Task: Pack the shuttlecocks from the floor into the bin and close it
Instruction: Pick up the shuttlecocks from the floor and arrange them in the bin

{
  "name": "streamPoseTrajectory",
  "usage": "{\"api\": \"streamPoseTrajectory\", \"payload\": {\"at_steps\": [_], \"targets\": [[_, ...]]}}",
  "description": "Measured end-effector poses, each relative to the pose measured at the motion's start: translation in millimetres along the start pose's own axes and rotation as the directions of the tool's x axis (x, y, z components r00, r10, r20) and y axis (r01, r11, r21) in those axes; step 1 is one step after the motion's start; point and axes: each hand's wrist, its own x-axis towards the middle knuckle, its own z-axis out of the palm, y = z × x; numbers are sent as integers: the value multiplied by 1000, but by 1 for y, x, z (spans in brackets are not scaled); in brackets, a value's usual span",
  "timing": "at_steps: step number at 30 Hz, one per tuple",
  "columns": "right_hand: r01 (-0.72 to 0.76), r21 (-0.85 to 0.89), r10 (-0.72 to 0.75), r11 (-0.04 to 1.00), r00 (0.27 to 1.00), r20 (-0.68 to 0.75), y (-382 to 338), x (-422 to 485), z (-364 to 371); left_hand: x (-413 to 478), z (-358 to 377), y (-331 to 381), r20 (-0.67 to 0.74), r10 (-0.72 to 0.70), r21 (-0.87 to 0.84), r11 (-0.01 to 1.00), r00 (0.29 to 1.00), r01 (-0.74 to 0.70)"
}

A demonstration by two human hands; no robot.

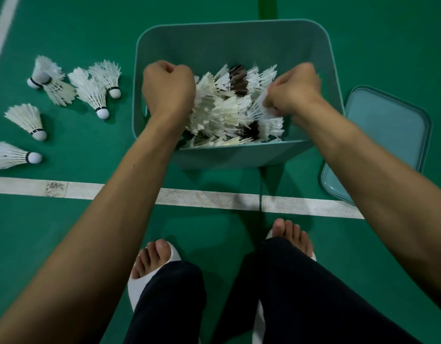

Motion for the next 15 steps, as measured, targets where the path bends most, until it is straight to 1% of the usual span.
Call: {"api": "streamPoseTrajectory", "payload": {"at_steps": [3,5,7,8,10,11,13,15], "targets": [[-175,224,142,959,977,158,-5,-1,0,3,-3,2,-28,-93,-72,993,995,90],[-250,300,199,921,961,190,-7,-1,-2,8,-5,4,24,-113,-11,994,993,113],[-269,300,228,915,960,164,-8,1,-4,11,-5,4,92,-79,68,995,993,73],[-271,281,236,921,959,155,-9,2,-4,10,-4,3,118,-59,72,996,991,51],[-290,251,248,923,951,186,-11,2,-3,7,-3,0,157,-45,18,999,987,43],[-309,236,256,921,939,228,-12,2,-1,6,-2,-1,171,-51,-16,998,984,55],[-335,199,265,921,913,311,-15,0,5,4,-1,0,198,-78,-75,993,977,94],[-344,180,269,921,900,344,-18,1,12,3,-1,3,221,-121,-106,983,968,147]]}}
